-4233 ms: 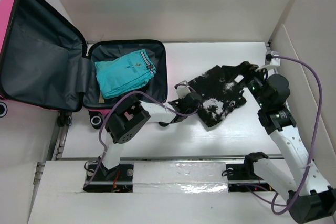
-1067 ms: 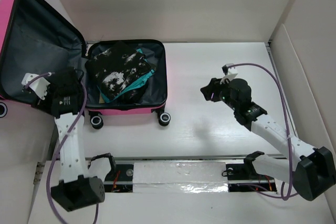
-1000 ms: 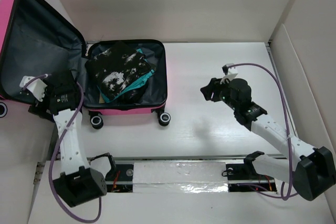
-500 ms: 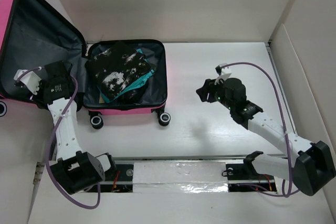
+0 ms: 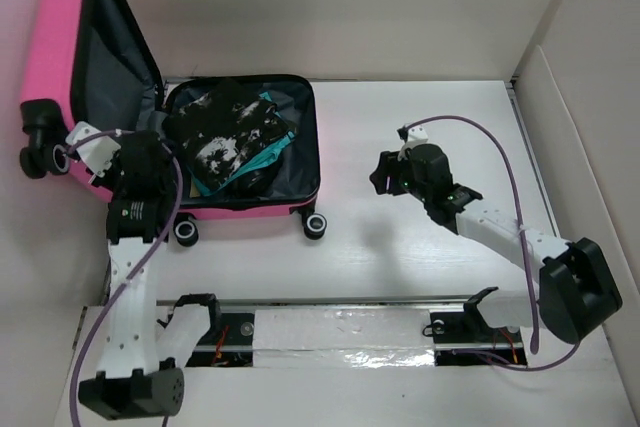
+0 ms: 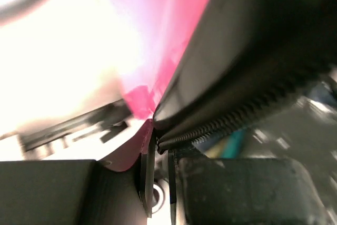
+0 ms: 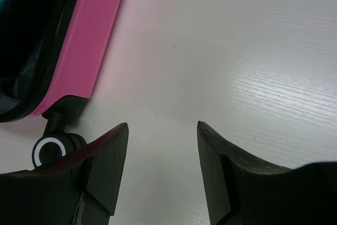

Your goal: Pack the luggage

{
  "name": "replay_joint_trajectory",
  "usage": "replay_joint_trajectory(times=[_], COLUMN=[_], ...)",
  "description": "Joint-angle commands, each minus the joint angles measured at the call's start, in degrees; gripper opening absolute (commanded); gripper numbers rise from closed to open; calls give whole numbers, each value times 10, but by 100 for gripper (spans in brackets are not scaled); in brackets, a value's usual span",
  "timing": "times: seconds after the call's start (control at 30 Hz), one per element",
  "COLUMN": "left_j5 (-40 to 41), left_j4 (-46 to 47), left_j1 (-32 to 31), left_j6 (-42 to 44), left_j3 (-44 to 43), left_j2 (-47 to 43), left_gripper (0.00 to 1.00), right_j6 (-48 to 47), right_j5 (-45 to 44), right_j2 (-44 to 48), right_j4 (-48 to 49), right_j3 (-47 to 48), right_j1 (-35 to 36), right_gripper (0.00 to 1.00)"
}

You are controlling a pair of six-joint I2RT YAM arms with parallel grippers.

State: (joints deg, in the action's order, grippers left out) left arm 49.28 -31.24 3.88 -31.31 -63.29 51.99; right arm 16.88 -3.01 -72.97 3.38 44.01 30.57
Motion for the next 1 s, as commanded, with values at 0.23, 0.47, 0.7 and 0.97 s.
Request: replay_joint_trajectory(times=[0.23,0.47,0.7,0.97], left_j5=[-340,-489,-514,-404], left_j4=[171,224,228,163], left_j1=[-100,-100,-100,-100], left_j6=[13,47,78,67], left_j3=[137,195,191,140], left_j2=[-95,-99,-87,-95], left_gripper=[0,0,0,0], right_j6=[-4,2,53,93], right_j5=[1,24,83,118], right_j2=[-31,-61,-82,-191], right_j4=[18,37,137,146], right_j3=[33,37,37,153], right_j1=[10,10,10,18], right_gripper=[61,62,83,86])
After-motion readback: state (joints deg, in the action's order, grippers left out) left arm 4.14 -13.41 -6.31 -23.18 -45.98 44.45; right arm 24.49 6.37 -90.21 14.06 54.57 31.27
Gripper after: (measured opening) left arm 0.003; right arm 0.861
